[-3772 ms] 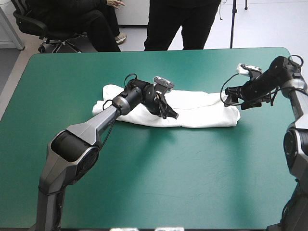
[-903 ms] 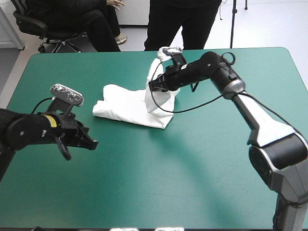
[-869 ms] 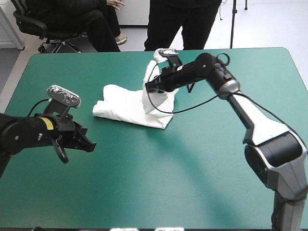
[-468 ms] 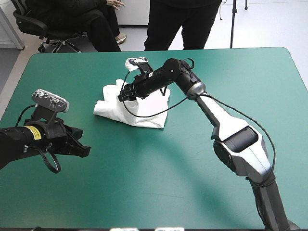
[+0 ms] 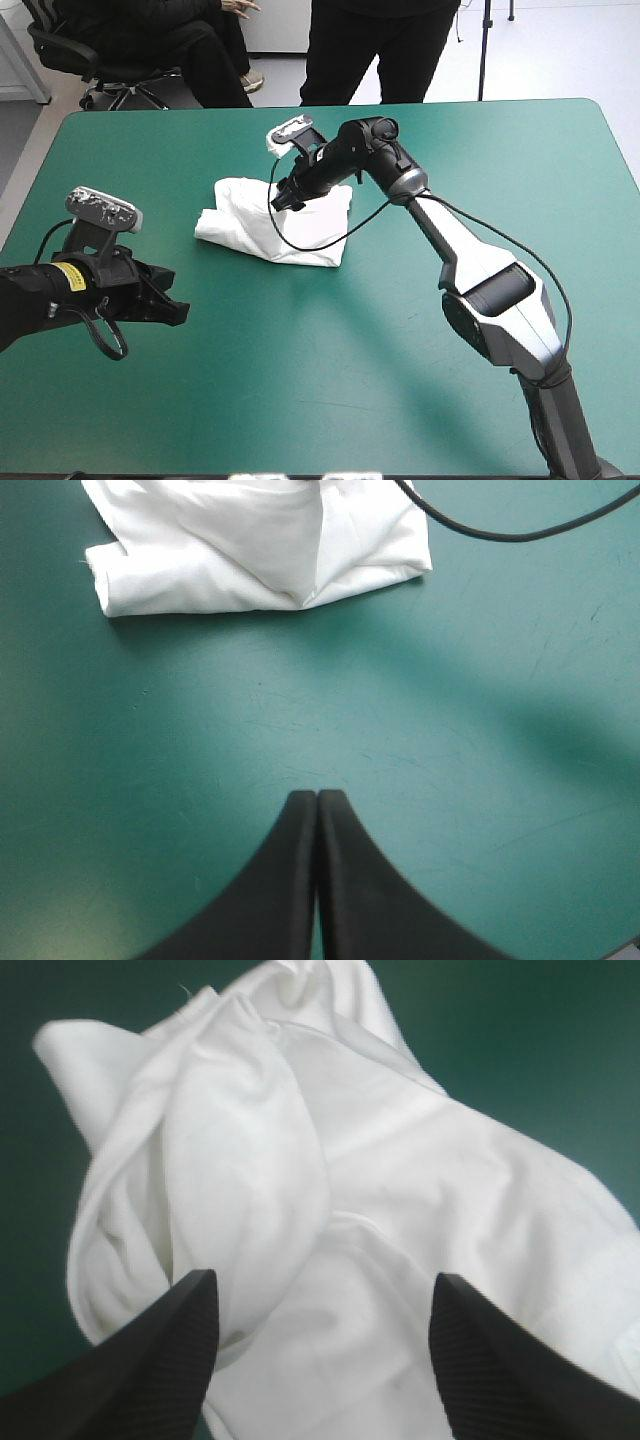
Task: Fold the cloth
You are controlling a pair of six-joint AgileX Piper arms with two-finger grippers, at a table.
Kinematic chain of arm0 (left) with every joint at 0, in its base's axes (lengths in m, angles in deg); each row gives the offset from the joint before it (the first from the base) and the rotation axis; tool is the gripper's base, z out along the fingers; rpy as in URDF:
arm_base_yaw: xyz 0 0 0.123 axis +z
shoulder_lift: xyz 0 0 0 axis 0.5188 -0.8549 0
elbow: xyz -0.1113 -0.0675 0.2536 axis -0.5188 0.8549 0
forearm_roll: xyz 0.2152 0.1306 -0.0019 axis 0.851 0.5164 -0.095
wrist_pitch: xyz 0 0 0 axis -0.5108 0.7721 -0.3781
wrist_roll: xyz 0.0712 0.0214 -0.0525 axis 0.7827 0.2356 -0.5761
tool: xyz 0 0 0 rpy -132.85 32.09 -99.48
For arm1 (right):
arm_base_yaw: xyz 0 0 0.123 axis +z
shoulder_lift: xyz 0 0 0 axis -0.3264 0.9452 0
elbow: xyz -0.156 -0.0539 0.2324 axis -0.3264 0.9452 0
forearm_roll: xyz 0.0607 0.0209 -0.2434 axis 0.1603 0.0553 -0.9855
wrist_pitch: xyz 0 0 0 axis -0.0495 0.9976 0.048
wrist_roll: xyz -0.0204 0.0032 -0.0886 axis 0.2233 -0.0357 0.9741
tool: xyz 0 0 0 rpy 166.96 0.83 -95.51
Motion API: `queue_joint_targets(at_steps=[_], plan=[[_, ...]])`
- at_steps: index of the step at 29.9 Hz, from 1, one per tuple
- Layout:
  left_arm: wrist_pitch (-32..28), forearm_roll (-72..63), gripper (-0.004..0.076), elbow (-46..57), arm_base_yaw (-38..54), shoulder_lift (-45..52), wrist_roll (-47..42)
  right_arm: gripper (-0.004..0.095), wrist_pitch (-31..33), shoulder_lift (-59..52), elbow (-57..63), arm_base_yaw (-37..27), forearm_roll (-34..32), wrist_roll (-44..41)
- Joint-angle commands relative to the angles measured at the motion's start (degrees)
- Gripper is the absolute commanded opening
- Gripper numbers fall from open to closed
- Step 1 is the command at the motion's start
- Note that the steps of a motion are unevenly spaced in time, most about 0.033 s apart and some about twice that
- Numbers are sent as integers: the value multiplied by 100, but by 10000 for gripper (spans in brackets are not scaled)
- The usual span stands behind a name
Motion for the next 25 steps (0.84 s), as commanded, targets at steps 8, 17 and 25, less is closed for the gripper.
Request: queue_joint_targets(at_steps=[8, 17, 25], plan=[[337, -179, -18, -118, -1, 54, -233, 567, 617, -1077, 292, -561, -218, 88], [316, -178, -18, -118, -1, 54, -243, 568, 163, -1688, 1931, -1455, 1132, 495], [179, -178, -18, -118, -1, 54, -243, 571, -118, -1395, 2249, -1473, 1695, 703]])
